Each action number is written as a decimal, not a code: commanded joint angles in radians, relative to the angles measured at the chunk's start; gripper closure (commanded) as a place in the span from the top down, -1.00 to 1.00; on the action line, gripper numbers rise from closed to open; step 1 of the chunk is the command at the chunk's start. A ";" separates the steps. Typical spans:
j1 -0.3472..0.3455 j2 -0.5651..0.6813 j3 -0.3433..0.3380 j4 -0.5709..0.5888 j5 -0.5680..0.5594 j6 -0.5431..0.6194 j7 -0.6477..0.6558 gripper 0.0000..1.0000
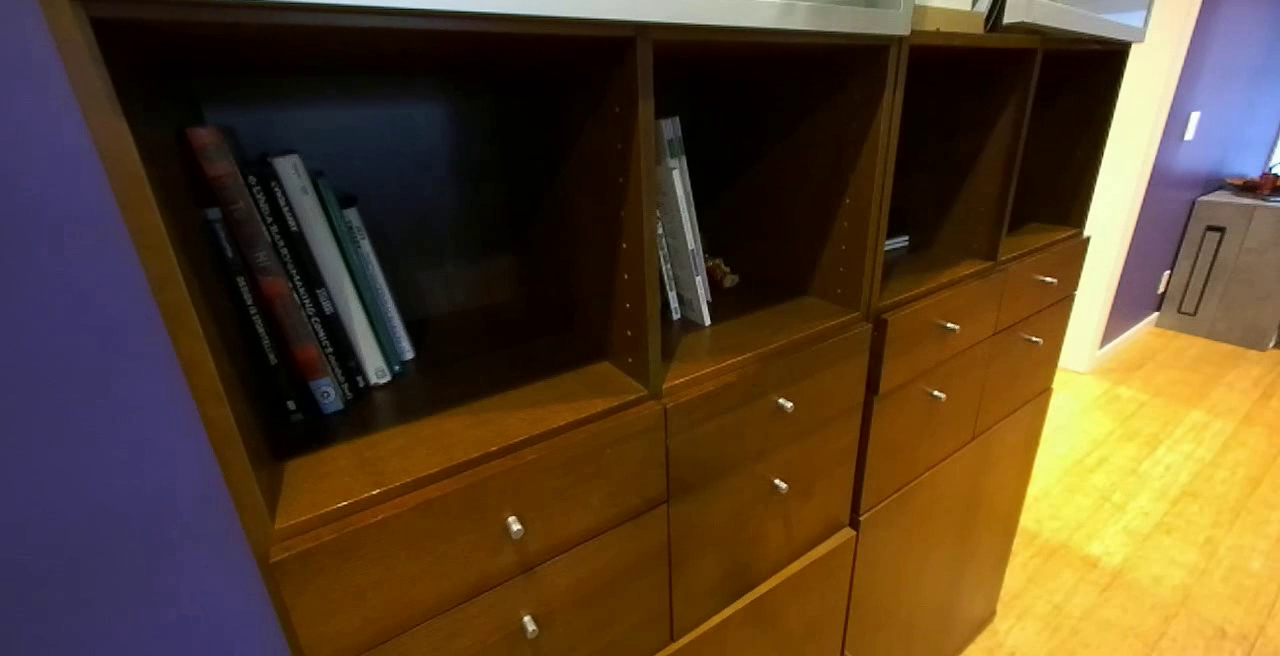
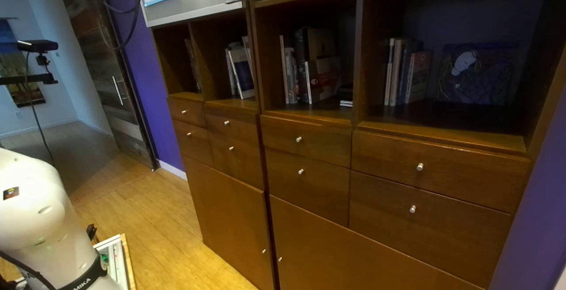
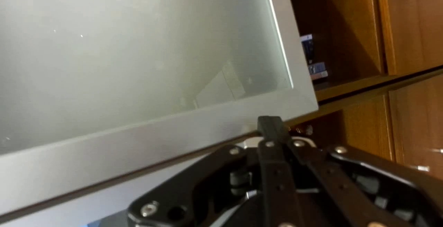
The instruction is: Open the top right cupboard door
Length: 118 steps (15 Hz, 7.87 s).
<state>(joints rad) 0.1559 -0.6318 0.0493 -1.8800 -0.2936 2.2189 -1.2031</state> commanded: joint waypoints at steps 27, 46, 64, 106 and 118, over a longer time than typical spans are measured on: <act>0.173 0.136 -0.142 -0.004 0.248 0.292 -0.296 -1.00; 0.172 0.214 -0.177 0.018 0.325 0.405 -0.402 -1.00; 0.153 0.254 -0.160 0.039 0.388 0.449 -0.489 -1.00; -0.078 -0.360 -0.112 -0.127 -0.057 -0.183 -0.197 -1.00; -0.075 -0.454 -0.176 -0.132 -0.096 -0.280 -0.181 -1.00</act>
<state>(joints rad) 0.1391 -1.0990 -0.0638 -2.0124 -0.2807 1.8959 -1.3717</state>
